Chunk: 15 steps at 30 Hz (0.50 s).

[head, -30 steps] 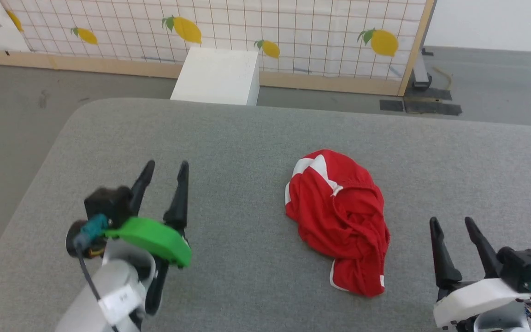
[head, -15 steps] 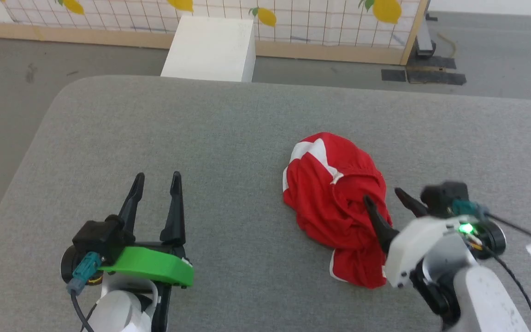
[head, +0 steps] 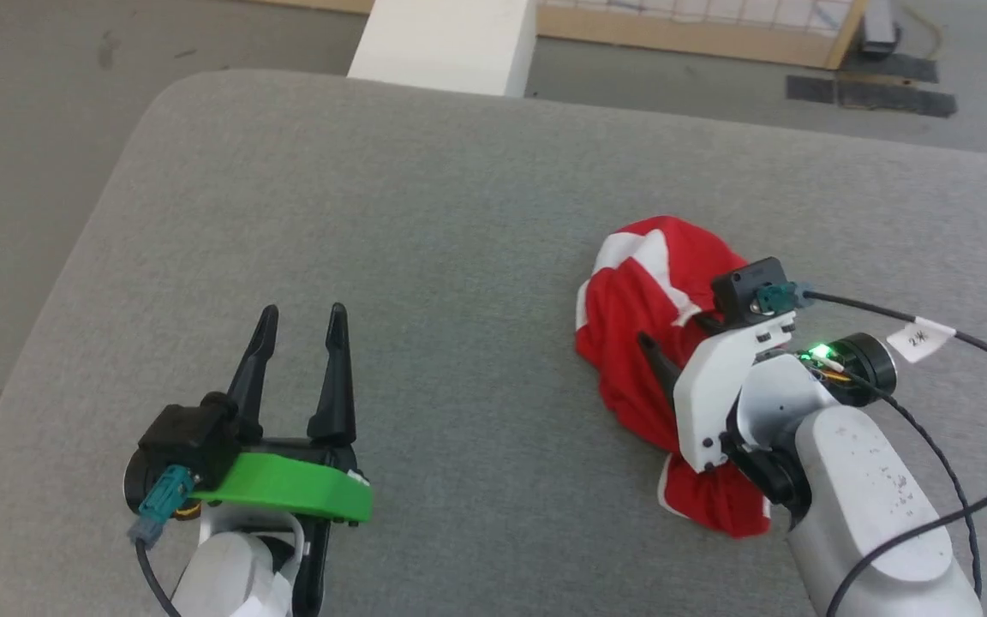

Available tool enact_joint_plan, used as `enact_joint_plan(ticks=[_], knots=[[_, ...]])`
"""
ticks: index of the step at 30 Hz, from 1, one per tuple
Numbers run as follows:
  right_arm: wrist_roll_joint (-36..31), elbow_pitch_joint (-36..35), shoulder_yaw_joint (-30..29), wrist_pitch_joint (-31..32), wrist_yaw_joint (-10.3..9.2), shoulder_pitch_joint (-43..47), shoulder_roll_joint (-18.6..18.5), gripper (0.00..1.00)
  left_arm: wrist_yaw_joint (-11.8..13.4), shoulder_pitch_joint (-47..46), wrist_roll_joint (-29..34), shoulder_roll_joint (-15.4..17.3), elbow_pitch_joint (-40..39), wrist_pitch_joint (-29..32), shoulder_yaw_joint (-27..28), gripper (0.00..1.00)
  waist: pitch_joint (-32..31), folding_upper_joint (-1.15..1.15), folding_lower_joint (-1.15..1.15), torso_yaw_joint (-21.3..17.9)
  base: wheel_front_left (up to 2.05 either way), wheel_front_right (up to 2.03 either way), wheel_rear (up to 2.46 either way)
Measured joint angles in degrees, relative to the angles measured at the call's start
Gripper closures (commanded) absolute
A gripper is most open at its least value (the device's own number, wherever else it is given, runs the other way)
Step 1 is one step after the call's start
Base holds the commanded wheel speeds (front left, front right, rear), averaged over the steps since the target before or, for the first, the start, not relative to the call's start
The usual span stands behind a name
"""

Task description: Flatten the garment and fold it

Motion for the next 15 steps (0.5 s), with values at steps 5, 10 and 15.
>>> enact_joint_plan(ticks=[5,10,15], knots=[[-0.7,2.3,-0.8,-0.1,0.00,-1.2,0.0,0.08,-1.3,-0.1,0.7,-1.4,0.2,0.0,0.9,0.00,1.2,0.00,0.00,1.9,0.00,0.00,0.00],[-0.6,2.6,-1.6,-1.1,0.00,-2.1,0.0,1.00,-2.3,-0.1,1.2,-2.2,0.5,0.0,1.9,0.00,1.9,0.00,0.00,2.9,0.00,0.00,0.00],[0.3,-0.4,-2.6,-2.0,0.00,-1.9,0.0,1.00,-3.1,-0.1,1.7,-2.6,1.1,0.0,2.4,0.00,1.1,0.00,0.00,2.4,0.00,0.00,0.00]])
